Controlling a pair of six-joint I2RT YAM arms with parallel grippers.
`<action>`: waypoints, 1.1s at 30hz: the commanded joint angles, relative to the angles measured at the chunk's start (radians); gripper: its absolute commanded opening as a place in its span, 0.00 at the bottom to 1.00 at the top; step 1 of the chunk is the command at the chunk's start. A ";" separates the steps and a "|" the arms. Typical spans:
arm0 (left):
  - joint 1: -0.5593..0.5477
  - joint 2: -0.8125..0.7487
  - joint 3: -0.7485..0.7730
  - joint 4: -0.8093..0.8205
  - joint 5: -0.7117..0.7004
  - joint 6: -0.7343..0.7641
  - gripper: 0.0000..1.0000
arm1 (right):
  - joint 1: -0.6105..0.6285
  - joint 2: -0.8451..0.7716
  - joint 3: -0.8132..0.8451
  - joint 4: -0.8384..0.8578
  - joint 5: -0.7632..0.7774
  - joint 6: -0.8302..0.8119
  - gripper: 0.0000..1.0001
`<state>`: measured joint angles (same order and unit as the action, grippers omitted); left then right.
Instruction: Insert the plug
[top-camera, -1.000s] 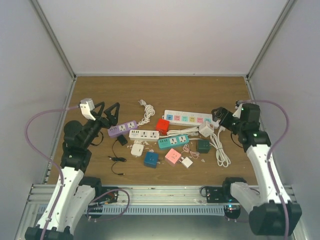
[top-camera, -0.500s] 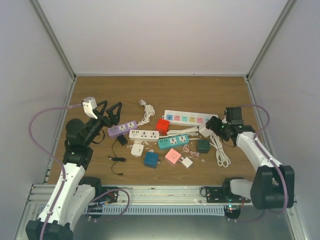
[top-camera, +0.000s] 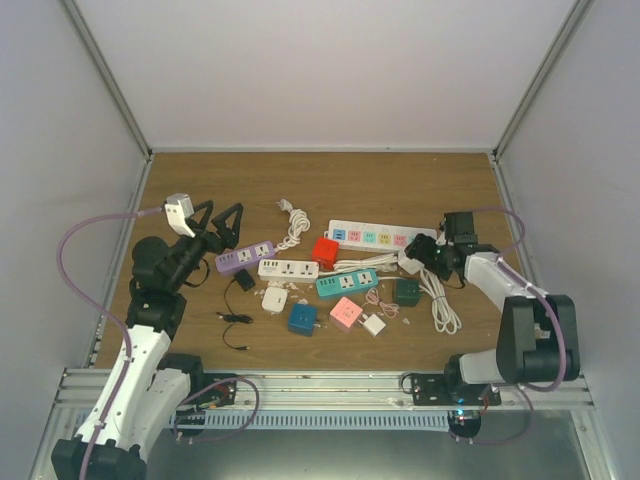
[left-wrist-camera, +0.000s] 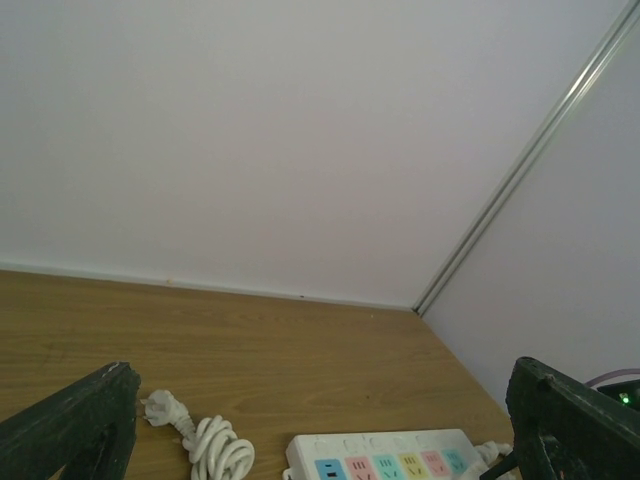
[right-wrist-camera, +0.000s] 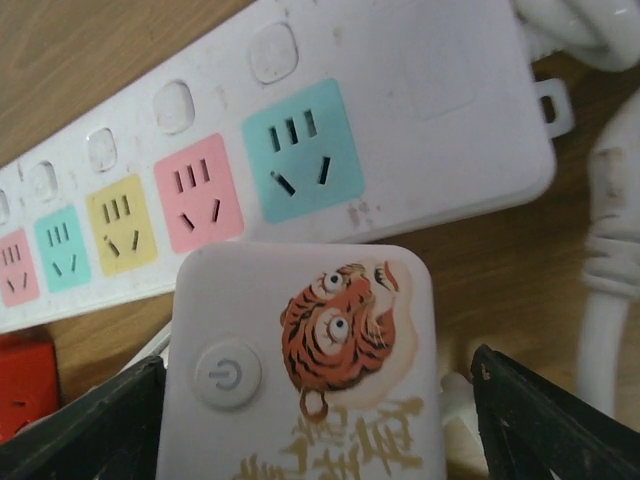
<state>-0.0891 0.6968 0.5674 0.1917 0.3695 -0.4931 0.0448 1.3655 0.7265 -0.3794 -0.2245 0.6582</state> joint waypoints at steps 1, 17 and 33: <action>0.011 0.007 0.012 0.031 -0.019 0.022 0.99 | 0.007 0.055 0.021 0.070 -0.072 -0.012 0.80; 0.003 0.060 -0.083 0.243 0.196 -0.048 0.99 | 0.025 -0.159 0.025 0.096 -0.114 -0.062 0.54; -0.294 0.506 0.094 0.179 0.308 -0.223 0.99 | 0.153 -0.300 -0.102 0.563 -0.589 0.089 0.54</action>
<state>-0.3431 1.1721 0.6353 0.3435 0.6949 -0.6575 0.1734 1.0706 0.6300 0.0223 -0.7380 0.6910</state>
